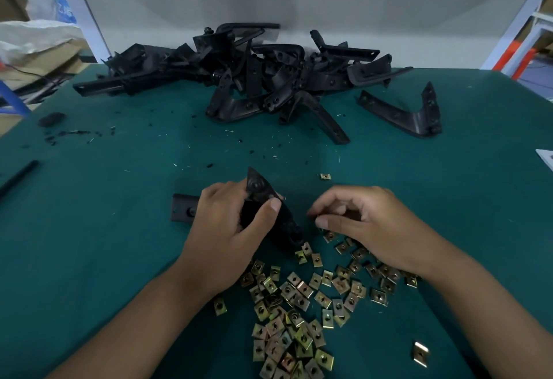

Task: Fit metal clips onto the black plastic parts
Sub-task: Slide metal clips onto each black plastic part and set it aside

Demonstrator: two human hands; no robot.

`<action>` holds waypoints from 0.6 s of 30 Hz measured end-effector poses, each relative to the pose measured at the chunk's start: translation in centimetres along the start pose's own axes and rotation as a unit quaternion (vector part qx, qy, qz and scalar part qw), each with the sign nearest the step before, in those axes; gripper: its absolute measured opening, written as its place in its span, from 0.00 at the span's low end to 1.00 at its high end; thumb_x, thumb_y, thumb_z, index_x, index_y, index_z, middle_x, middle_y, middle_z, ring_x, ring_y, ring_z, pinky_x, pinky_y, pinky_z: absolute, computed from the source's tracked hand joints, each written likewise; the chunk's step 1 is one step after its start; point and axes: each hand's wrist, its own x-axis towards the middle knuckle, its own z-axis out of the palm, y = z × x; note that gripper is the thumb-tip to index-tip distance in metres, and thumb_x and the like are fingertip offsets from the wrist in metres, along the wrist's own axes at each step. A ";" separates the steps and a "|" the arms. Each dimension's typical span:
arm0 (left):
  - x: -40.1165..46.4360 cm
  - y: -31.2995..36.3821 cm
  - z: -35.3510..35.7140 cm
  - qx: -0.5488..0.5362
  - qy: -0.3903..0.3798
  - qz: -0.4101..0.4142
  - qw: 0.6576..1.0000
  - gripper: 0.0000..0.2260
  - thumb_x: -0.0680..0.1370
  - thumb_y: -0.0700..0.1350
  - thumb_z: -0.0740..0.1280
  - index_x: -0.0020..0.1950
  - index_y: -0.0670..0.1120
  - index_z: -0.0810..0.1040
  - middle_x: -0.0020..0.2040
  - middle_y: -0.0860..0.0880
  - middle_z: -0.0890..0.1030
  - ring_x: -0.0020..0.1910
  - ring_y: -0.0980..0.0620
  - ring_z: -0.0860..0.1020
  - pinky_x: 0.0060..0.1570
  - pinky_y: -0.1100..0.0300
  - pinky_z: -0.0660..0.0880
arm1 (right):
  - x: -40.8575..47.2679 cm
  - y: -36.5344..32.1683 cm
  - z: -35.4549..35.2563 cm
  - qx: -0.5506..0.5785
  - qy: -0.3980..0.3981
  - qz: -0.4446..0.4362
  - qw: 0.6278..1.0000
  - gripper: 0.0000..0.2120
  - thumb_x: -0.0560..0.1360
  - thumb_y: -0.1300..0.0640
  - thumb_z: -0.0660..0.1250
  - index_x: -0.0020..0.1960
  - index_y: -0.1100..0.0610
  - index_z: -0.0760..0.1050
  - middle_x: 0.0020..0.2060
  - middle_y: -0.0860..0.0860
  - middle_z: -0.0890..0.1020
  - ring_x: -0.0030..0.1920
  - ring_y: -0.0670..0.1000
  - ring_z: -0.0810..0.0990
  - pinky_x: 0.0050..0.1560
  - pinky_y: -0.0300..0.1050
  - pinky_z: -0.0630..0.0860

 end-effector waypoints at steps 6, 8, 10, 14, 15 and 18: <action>-0.2 0.2 0.1 0.020 -0.017 0.029 0.999 0.20 0.66 0.71 0.69 0.52 0.61 0.78 0.48 0.64 0.79 0.57 0.76 0.67 0.58 0.62 0.65 | 0.4 -0.7 1.1 0.152 0.081 -0.007 0.985 0.10 0.70 0.42 0.71 0.45 0.47 0.81 0.39 0.46 0.85 0.39 0.42 0.82 0.39 0.33 0.75; -0.2 0.5 0.0 0.003 -0.022 0.037 0.999 0.17 0.65 0.71 0.71 0.51 0.70 0.73 0.49 0.62 0.80 0.58 0.70 0.70 0.58 0.62 0.66 | 0.4 -1.1 1.8 0.192 0.100 -0.014 0.976 0.11 0.69 0.42 0.72 0.44 0.49 0.81 0.39 0.50 0.86 0.38 0.45 0.83 0.38 0.34 0.76; -0.3 0.7 0.1 -0.008 -0.005 0.049 0.999 0.14 0.68 0.69 0.71 0.49 0.70 0.73 0.48 0.61 0.81 0.57 0.68 0.71 0.57 0.58 0.68 | 0.4 -1.3 2.5 0.189 0.115 -0.031 0.975 0.10 0.69 0.43 0.74 0.44 0.49 0.81 0.38 0.50 0.86 0.37 0.46 0.83 0.39 0.34 0.76; -0.2 0.7 0.1 -0.110 0.028 0.020 0.993 0.13 0.69 0.65 0.75 0.46 0.63 0.76 0.48 0.58 0.84 0.56 0.52 0.80 0.54 0.47 0.77 | 0.5 -1.7 3.6 0.211 0.129 -0.065 0.967 0.07 0.71 0.48 0.75 0.47 0.49 0.83 0.42 0.49 0.87 0.42 0.44 0.84 0.42 0.32 0.77; -0.2 0.6 0.0 -0.134 0.034 0.016 0.990 0.13 0.69 0.63 0.76 0.46 0.61 0.77 0.47 0.56 0.85 0.54 0.48 0.82 0.53 0.44 0.78 | 0.6 -1.6 3.7 0.223 0.134 -0.070 0.963 0.07 0.71 0.50 0.75 0.48 0.50 0.84 0.44 0.49 0.87 0.44 0.45 0.85 0.43 0.32 0.77; -0.1 0.5 -0.1 -0.146 0.061 0.012 0.987 0.11 0.70 0.57 0.77 0.45 0.58 0.78 0.44 0.54 0.86 0.49 0.48 0.84 0.52 0.45 0.80 | 0.6 -1.6 3.6 0.239 0.134 -0.074 0.959 0.08 0.71 0.54 0.75 0.51 0.50 0.85 0.47 0.49 0.88 0.49 0.46 0.86 0.47 0.33 0.78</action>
